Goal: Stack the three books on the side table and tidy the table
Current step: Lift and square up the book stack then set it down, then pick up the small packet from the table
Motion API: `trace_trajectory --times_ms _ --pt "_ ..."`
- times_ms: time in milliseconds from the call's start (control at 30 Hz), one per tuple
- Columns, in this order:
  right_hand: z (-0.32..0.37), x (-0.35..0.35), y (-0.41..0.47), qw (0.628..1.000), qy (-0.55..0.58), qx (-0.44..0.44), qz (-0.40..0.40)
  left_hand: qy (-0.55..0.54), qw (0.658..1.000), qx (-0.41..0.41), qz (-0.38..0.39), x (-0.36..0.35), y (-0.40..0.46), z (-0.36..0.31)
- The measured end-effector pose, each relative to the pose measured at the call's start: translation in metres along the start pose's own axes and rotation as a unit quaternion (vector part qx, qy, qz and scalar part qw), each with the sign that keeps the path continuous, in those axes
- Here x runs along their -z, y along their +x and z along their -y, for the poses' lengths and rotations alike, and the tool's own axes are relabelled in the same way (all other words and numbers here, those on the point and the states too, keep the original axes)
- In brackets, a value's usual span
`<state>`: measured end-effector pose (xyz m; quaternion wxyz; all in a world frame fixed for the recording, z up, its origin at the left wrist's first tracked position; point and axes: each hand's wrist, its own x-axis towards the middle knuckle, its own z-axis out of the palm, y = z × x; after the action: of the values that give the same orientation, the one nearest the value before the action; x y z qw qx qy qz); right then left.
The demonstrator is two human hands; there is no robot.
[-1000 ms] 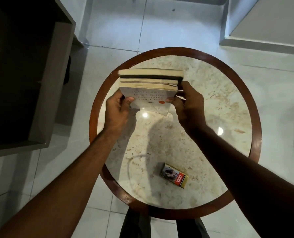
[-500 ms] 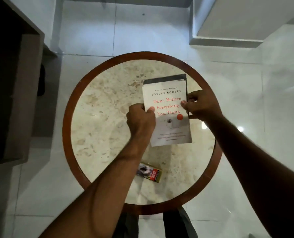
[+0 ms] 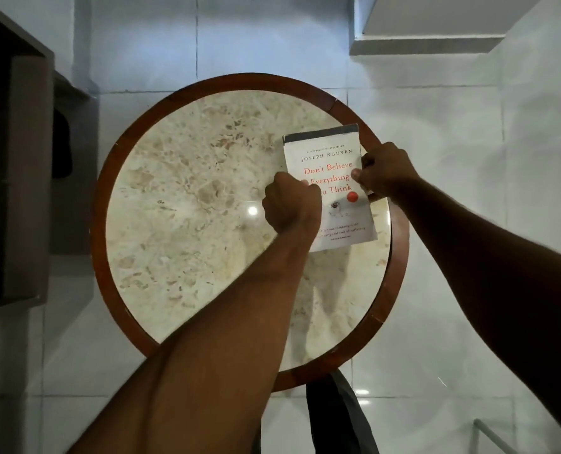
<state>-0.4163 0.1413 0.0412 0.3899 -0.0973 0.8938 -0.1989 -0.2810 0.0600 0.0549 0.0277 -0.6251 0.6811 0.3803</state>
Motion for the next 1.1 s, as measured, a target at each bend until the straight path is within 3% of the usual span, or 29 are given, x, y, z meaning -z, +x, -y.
trace_trajectory --times_ms 267,333,400,433,467,533,633,900,1000,1100 --pt "-0.007 -0.001 0.003 0.999 0.013 0.044 -0.015 0.192 0.971 -0.139 0.028 -0.001 0.020 0.017" --pt "-0.004 0.003 -0.009 0.996 -0.004 0.067 -0.067 0.223 0.957 -0.186 0.018 0.014 0.029 0.030" --pt "0.002 -0.003 -0.039 0.968 -0.110 0.162 -0.158 0.241 0.943 -0.228 -0.016 0.044 0.038 0.064" --pt "0.004 -0.015 -0.059 0.937 -0.180 0.243 -0.175 0.262 0.931 -0.252 -0.042 0.062 0.043 0.090" --pt "0.005 -0.032 -0.083 0.899 -0.246 0.329 -0.151 0.300 0.911 -0.275 -0.067 0.081 0.048 0.120" --pt "-0.002 -0.078 -0.136 0.826 -0.355 0.437 -0.021 0.390 0.870 -0.295 -0.064 0.111 0.051 0.178" --pt "-0.023 -0.139 -0.189 0.783 -0.434 0.434 0.100 0.436 0.857 -0.276 0.017 0.120 0.054 0.235" --pt "-0.007 -0.184 -0.180 0.788 -0.469 0.378 0.126 0.363 0.879 -0.308 0.014 0.102 0.058 0.256" --pt "0.019 -0.181 -0.174 0.845 -0.418 0.286 0.172 0.363 0.879 -0.310 0.011 0.103 0.058 0.256" --pt "0.066 -0.172 -0.151 0.897 -0.324 0.264 0.143 0.357 0.881 -0.311 0.016 0.103 0.059 0.257"
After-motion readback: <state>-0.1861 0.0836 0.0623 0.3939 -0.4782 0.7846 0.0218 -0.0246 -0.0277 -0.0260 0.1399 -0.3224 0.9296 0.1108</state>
